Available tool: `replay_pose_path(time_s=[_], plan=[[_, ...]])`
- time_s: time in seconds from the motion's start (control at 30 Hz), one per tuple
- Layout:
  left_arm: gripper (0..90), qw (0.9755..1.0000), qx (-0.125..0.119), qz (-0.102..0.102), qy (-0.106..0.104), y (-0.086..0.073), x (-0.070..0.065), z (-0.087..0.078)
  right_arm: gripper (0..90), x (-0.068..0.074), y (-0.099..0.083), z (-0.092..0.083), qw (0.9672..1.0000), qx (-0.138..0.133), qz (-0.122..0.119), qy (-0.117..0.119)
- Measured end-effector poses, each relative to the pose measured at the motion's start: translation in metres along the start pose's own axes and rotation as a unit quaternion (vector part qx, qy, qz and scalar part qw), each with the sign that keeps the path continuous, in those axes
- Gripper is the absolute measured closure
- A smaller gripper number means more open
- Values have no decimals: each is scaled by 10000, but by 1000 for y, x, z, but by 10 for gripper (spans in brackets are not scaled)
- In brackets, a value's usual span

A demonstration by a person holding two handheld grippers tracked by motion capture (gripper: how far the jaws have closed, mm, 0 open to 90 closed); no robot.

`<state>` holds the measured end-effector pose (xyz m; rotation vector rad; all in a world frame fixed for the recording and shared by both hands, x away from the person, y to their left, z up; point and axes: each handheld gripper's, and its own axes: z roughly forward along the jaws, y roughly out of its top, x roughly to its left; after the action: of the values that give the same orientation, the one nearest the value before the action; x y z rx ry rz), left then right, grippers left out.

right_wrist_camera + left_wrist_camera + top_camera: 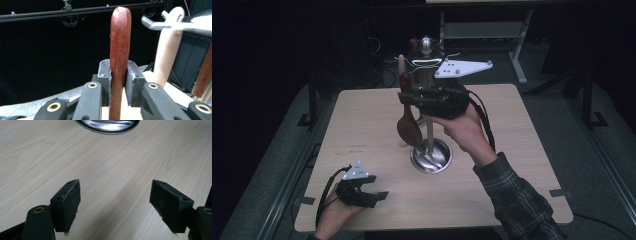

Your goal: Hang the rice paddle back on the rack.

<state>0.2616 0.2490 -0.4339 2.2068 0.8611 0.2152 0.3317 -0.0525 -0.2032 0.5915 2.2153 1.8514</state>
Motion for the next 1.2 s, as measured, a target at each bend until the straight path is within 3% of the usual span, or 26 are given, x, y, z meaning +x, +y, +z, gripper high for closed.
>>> replay_pose_path(time_s=[0.47, 0.97, 1.2], plan=[[244, 10000, -22, -10, -15, 0, 0, 0, 764, -7, 5, -3, 9999, -125, 98, -60], [244, 10000, 25, 21, -40, -1, 0, 1, 762, -19, -1, -4, 9994, -181, 165, -242], [244, 10000, 37, 25, -57, -1, -1, 1, 648, -18, -8, -7, 9991, -90, 19, -410]])
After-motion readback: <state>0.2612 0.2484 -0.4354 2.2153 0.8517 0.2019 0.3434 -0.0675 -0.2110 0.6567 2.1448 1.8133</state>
